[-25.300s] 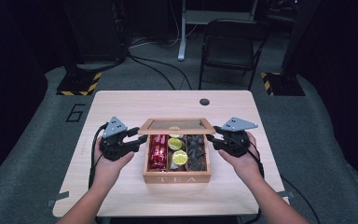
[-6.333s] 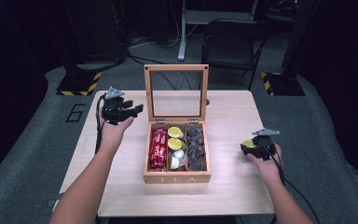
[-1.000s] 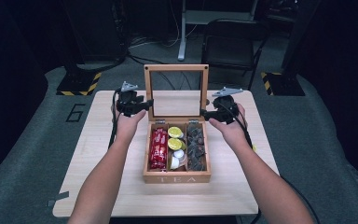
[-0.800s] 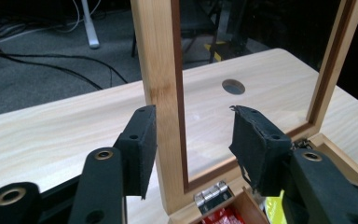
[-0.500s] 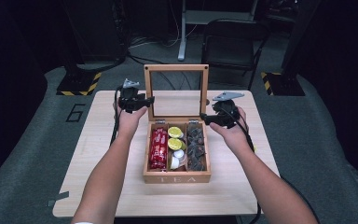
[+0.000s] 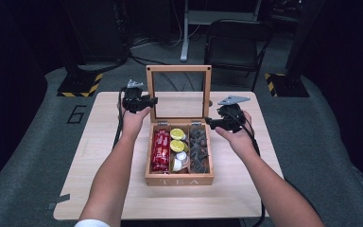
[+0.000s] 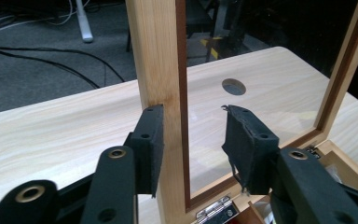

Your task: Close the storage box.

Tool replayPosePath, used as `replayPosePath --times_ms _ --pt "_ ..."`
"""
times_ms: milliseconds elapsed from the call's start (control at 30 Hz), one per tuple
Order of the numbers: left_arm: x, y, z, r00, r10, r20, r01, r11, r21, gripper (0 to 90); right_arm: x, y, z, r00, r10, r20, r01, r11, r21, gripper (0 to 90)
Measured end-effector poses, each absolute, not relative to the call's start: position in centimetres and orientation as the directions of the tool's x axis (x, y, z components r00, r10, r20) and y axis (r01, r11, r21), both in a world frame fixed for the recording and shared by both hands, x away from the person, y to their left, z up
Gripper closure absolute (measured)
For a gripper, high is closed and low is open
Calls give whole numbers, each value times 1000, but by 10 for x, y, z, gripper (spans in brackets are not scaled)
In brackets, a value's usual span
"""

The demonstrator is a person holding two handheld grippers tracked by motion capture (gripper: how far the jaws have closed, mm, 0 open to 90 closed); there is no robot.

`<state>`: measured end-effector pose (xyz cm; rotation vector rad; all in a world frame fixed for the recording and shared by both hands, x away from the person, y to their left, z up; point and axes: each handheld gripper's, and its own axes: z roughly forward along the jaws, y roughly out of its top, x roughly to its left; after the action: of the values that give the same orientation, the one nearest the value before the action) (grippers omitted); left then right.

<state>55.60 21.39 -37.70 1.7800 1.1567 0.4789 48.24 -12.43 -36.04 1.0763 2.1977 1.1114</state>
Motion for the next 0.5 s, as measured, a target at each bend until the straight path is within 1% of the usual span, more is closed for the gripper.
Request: replayPosePath --times_ms 167,300,400,500 --pt "558 209 -379 513 846 -147 492 -149 858 616 481 -122 -361 -603 796 -57 431 385 816 358" --pt "558 206 -380 500 853 -147 490 -139 860 614 481 -124 -360 -601 797 -60 429 386 817 358" --pt "557 208 -378 491 861 -130 484 -146 863 603 481 -126 -361 -597 800 -58 433 383 816 358" --pt "556 211 -377 473 870 -137 487 -129 864 598 481 -129 -361 -593 803 -55 437 378 816 358"
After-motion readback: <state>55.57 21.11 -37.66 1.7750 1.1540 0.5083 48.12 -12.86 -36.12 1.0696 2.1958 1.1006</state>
